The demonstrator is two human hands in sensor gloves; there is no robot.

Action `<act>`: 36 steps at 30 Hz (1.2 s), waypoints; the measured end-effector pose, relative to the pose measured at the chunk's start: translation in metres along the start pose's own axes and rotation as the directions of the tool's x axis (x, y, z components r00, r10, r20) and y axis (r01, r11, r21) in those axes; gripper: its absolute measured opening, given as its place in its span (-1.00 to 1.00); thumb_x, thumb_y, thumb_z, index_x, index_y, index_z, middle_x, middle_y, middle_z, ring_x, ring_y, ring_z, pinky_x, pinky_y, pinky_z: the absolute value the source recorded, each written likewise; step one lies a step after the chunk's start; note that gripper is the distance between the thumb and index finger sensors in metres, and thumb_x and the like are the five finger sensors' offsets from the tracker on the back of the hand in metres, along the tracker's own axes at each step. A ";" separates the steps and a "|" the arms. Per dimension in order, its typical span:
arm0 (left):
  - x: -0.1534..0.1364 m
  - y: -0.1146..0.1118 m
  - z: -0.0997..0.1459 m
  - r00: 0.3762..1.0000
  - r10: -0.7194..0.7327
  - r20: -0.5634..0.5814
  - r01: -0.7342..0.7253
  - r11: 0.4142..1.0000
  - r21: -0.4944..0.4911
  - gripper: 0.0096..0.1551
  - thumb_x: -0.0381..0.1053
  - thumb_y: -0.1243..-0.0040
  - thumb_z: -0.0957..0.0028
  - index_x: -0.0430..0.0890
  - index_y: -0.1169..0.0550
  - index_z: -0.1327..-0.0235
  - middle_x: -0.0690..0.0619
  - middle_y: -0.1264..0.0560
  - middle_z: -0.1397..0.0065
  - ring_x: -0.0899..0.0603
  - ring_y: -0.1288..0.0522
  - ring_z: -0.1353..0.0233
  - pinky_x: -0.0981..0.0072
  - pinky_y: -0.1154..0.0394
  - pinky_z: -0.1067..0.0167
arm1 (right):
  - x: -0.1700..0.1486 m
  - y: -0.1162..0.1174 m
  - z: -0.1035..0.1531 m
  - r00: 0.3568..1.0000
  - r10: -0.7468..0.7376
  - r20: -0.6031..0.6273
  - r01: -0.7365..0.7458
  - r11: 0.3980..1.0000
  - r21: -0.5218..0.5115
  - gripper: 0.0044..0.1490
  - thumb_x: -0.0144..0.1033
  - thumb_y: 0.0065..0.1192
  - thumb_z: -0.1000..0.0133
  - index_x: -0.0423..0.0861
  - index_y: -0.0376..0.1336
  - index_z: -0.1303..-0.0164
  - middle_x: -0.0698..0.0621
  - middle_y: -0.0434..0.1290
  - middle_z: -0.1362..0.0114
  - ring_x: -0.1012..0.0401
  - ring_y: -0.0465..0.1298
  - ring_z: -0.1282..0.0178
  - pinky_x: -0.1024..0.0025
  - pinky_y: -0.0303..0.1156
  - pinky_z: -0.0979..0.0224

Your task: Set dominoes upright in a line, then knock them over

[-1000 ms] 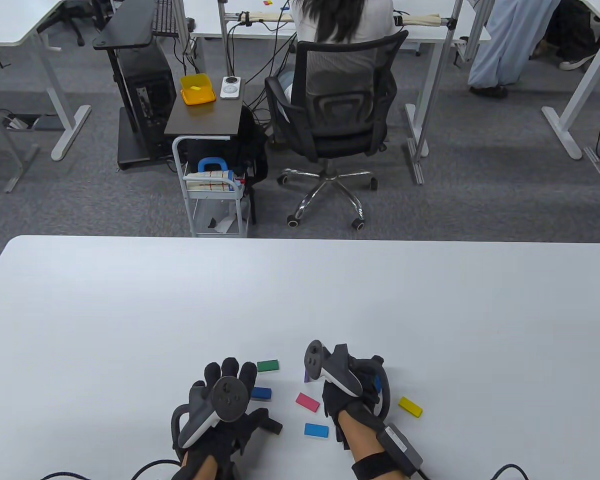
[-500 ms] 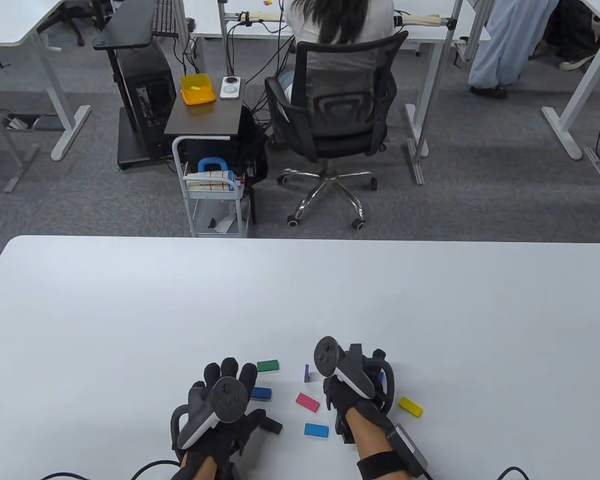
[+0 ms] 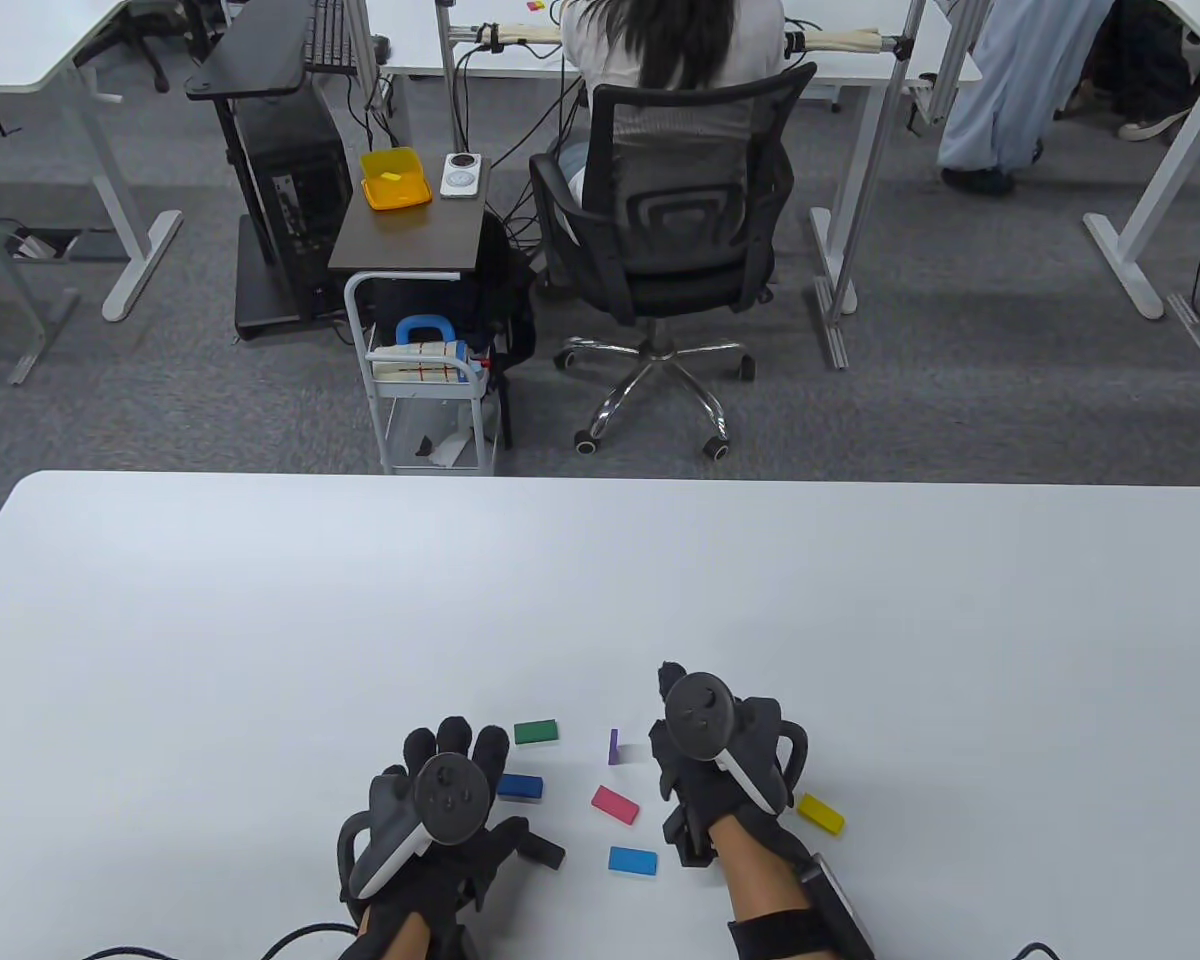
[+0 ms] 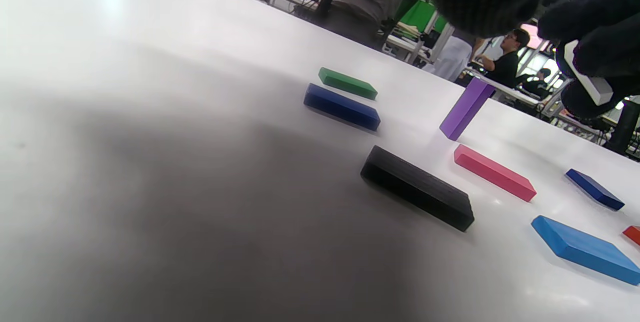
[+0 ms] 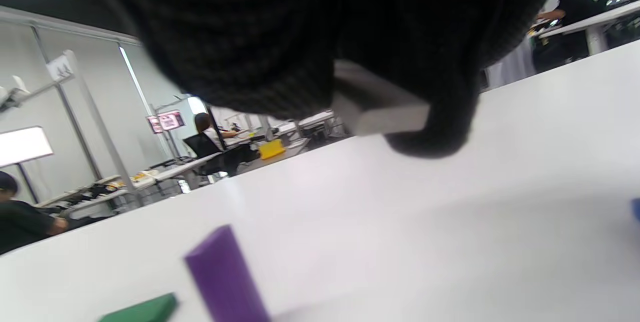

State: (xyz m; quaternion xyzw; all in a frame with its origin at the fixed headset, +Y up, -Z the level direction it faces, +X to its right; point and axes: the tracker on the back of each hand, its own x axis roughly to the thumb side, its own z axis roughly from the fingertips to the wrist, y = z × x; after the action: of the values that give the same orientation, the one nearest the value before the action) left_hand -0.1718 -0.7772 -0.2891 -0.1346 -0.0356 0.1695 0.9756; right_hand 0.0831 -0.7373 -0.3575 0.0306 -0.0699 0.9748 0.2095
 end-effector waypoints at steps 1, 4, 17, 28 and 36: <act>0.000 0.000 0.000 1.000 -0.001 0.001 0.001 1.000 0.001 0.03 0.33 -0.15 0.11 0.27 0.15 -0.47 -0.03 0.28 -0.73 -0.40 0.29 -0.66 -0.41 0.13 -0.58 | 0.002 -0.002 0.001 1.000 -0.002 0.014 0.002 1.000 -0.012 -0.19 -0.28 0.62 0.15 -0.07 0.35 -0.37 -0.13 0.46 -0.31 -0.02 0.74 -0.05 -0.05 0.52 -0.39; 0.001 0.000 0.000 1.000 -0.004 0.001 0.004 1.000 -0.002 0.02 0.32 -0.15 0.10 0.27 0.14 -0.47 -0.03 0.28 -0.73 -0.41 0.29 -0.66 -0.41 0.13 -0.57 | 0.007 -0.007 0.003 0.998 -0.031 0.054 0.034 0.999 -0.041 -0.39 -0.30 0.62 0.15 -0.01 0.49 -0.16 -0.11 0.44 -0.31 -0.04 0.72 -0.10 -0.06 0.51 -0.41; 0.001 0.001 0.001 1.000 -0.007 -0.005 0.007 1.000 -0.001 0.02 0.31 -0.15 0.09 0.27 0.15 -0.47 -0.04 0.28 -0.73 -0.40 0.29 -0.66 -0.41 0.13 -0.57 | 0.007 0.003 -0.001 0.997 -0.040 0.066 0.037 0.998 0.047 -0.15 -0.39 0.62 0.13 0.03 0.30 -0.42 0.01 0.46 -0.35 -0.03 0.67 -0.17 -0.11 0.41 -0.48; 0.002 0.002 0.001 1.000 -0.018 -0.005 0.018 1.000 -0.008 0.02 0.31 -0.15 0.09 0.27 0.14 -0.47 -0.03 0.27 -0.73 -0.40 0.29 -0.66 -0.41 0.12 -0.58 | 0.006 0.029 -0.006 0.998 0.006 0.068 -0.016 0.988 0.153 0.08 -0.45 0.63 0.14 0.01 0.07 -0.55 0.06 0.46 -0.35 0.10 0.75 -0.01 0.05 0.47 -0.47; 0.002 0.002 0.001 1.000 -0.018 -0.006 0.018 1.000 -0.009 0.02 0.31 -0.15 0.09 0.27 0.14 -0.47 -0.03 0.27 -0.73 -0.40 0.29 -0.66 -0.41 0.12 -0.58 | -0.002 0.041 -0.009 0.999 -0.026 0.044 0.017 0.979 0.205 0.07 -0.47 0.63 0.15 0.04 0.08 -0.53 0.05 0.47 -0.34 0.12 0.76 -0.01 0.10 0.48 -0.47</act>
State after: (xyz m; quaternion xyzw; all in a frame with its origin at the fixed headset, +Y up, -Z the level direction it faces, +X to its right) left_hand -0.1703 -0.7744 -0.2886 -0.1394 -0.0347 0.1604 0.9766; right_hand 0.0680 -0.7740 -0.3715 0.0753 0.0261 0.9735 0.2143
